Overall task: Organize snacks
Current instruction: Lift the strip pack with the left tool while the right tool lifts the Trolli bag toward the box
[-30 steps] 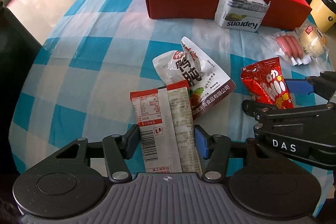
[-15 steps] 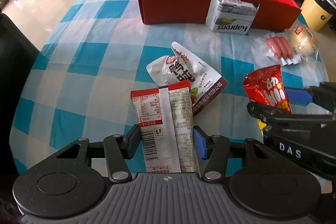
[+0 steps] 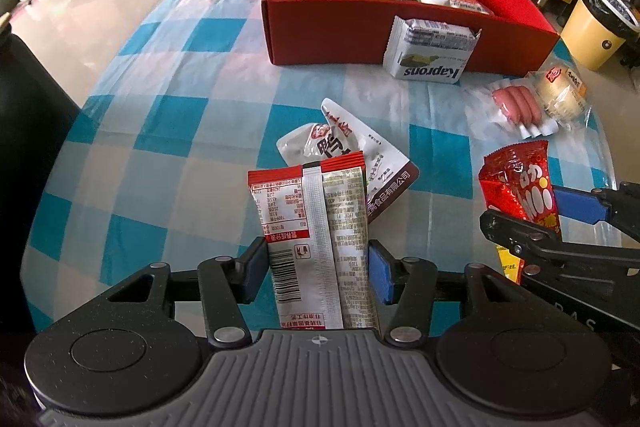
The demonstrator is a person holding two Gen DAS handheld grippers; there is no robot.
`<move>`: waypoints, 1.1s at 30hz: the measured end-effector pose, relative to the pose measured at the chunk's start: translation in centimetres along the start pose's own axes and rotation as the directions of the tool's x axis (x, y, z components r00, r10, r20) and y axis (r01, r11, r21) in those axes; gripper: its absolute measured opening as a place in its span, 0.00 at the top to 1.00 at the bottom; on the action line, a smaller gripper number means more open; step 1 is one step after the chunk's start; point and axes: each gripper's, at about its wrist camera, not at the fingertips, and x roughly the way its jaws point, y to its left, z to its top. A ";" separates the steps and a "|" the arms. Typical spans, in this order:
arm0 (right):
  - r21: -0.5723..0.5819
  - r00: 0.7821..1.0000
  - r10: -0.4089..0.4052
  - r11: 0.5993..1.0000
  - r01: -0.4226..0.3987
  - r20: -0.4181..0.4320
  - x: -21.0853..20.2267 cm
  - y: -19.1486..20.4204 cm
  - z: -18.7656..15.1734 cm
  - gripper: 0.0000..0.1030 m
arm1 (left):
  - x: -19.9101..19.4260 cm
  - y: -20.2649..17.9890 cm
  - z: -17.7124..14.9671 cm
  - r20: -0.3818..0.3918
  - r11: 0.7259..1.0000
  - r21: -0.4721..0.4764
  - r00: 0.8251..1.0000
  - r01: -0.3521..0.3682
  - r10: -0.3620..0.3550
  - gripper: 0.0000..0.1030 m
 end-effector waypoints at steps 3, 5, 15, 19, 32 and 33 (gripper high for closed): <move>-0.002 1.000 0.004 1.000 -0.004 0.011 -0.3 0.1 0.1 0.54 | -0.2 -0.1 0.0 0.007 1.000 0.002 1.000 -0.001 0.001 0.42; -0.002 1.000 0.005 1.000 -0.005 0.018 -0.5 0.2 0.2 0.54 | -0.3 -0.2 0.1 0.012 1.000 0.003 1.000 0.000 0.000 0.42; 0.001 0.998 0.005 1.000 -0.005 0.067 -2.0 0.1 0.9 0.54 | -2.0 -0.5 1.2 0.075 0.999 0.009 0.997 -0.031 0.030 0.42; 0.016 0.994 0.010 1.000 -0.011 0.110 -3.0 -0.5 1.7 0.54 | -3.2 -0.9 2.4 0.085 1.000 -0.001 0.996 -0.014 0.014 0.43; 0.070 0.987 -0.018 0.998 0.006 0.162 -3.0 -2.9 4.9 0.54 | -2.9 -1.1 6.7 0.132 0.999 -0.035 0.991 0.041 -0.036 0.44; 0.074 0.987 -0.020 0.997 0.008 0.161 -2.9 -3.1 5.0 0.54 | -2.8 -1.0 7.0 0.136 0.998 -0.038 0.990 0.044 -0.038 0.44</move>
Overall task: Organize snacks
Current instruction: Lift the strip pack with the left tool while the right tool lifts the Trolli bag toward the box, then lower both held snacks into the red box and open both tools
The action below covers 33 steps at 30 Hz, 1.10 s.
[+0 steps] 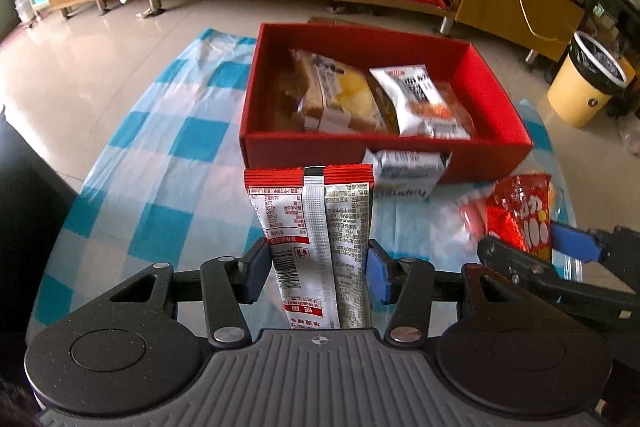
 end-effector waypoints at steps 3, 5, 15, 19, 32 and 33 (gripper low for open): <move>0.009 1.000 -0.007 1.000 0.007 0.004 0.3 -0.4 0.5 0.54 | 0.2 -0.1 0.8 0.003 1.000 -0.009 1.000 0.016 -0.016 0.44; 0.013 1.000 -0.006 1.000 0.005 0.010 0.5 -0.5 1.0 0.54 | 0.0 -0.3 1.3 0.020 1.000 -0.005 1.000 0.021 -0.021 0.44; 0.025 0.999 -0.005 1.000 0.004 0.043 1.2 -0.7 3.1 0.54 | -0.1 -1.0 4.3 0.077 0.999 -0.008 0.997 0.031 -0.030 0.44; 0.040 0.998 -0.016 0.999 0.013 0.065 1.4 -1.4 4.3 0.54 | -0.1 -1.6 5.5 0.100 1.000 0.001 0.995 0.023 -0.023 0.44; 0.082 0.994 -0.044 0.996 0.035 0.100 3.7 -3.8 8.3 0.54 | 1.3 -3.2 9.3 0.132 1.000 0.005 0.991 0.007 -0.007 0.44; 0.085 0.994 -0.044 0.996 0.036 0.101 4.0 -4.0 8.7 0.54 | 1.4 -3.3 9.6 0.138 1.000 0.008 0.990 0.001 -0.002 0.44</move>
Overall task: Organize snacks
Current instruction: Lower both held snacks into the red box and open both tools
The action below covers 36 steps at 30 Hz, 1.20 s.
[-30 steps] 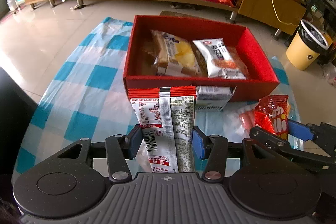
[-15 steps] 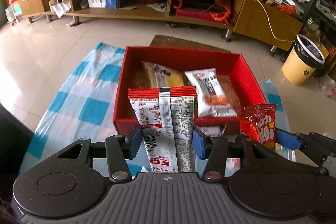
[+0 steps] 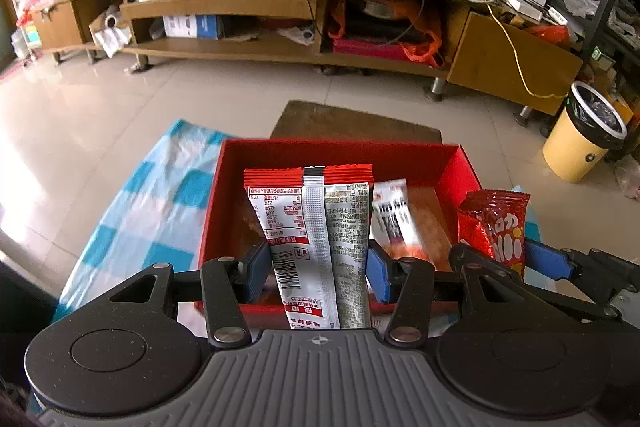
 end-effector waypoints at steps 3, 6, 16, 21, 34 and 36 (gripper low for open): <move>0.003 1.000 -0.001 1.000 0.001 0.008 0.6 -0.2 0.8 0.54 | 0.6 -0.2 0.8 0.009 1.000 0.005 1.000 -0.012 0.011 0.44; 0.000 1.000 -0.004 1.000 0.004 0.014 1.3 -0.3 1.5 0.54 | 1.3 -0.3 1.4 0.006 1.000 0.003 1.000 -0.020 0.020 0.44; -0.002 1.000 -0.019 1.000 0.019 -0.010 4.2 -0.8 2.6 0.54 | 3.7 -0.6 2.7 -0.013 0.999 0.008 0.999 -0.043 0.043 0.44; -0.001 0.999 -0.019 1.000 0.019 -0.035 5.9 -1.2 3.1 0.54 | 4.8 -0.7 3.1 -0.023 0.998 0.013 0.998 -0.057 0.057 0.45; -0.012 0.992 -0.021 1.000 0.020 -0.123 10.0 -1.3 2.7 0.54 | 7.2 -0.6 3.2 -0.064 0.997 0.031 0.996 -0.067 0.069 0.53; -0.013 0.991 -0.028 1.000 0.027 -0.131 10.3 -1.3 2.6 0.54 | 7.3 -0.7 3.1 -0.065 0.997 0.037 0.995 -0.069 0.072 0.53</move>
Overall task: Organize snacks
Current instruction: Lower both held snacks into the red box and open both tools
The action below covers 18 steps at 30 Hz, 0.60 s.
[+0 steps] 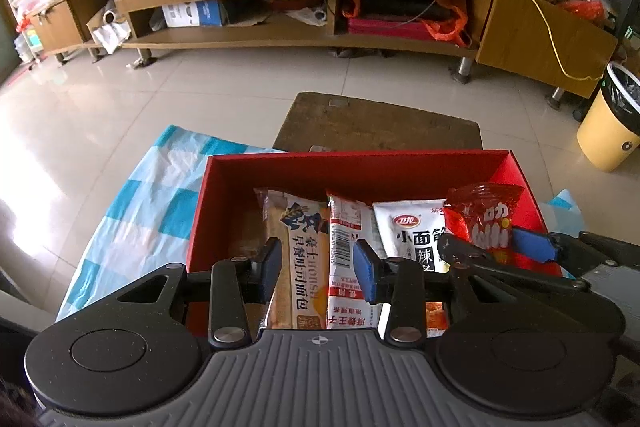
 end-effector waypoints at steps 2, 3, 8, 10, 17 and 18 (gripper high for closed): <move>-0.001 1.000 -0.007 1.000 0.007 -0.007 0.2 0.0 0.0 0.54 | 0.1 0.0 0.0 -0.004 1.000 0.001 1.000 0.000 0.000 0.53; 0.002 1.000 -0.006 1.000 0.006 -0.006 0.2 -0.1 -0.1 0.54 | 0.2 0.0 -0.1 -0.007 1.000 -0.001 1.000 0.002 -0.002 0.52; 0.009 1.000 -0.006 1.000 0.006 -0.006 0.1 -0.2 0.0 0.54 | 0.3 0.0 -0.1 -0.014 1.000 -0.001 1.000 0.006 -0.006 0.48; 0.010 1.000 -0.012 1.000 0.012 -0.009 0.1 -0.2 0.0 0.54 | 0.2 0.0 -0.1 -0.013 1.000 0.000 1.000 0.004 -0.004 0.45; 0.020 1.000 -0.019 1.000 0.019 -0.009 -0.2 -0.4 -0.2 0.54 | 0.0 0.0 -0.4 -0.010 1.000 0.003 1.000 0.001 -0.001 0.38; 0.022 1.000 -0.019 1.000 0.020 -0.008 -0.3 -0.5 -0.2 0.54 | 0.0 0.0 -0.5 -0.010 1.000 0.004 1.000 0.000 0.000 0.37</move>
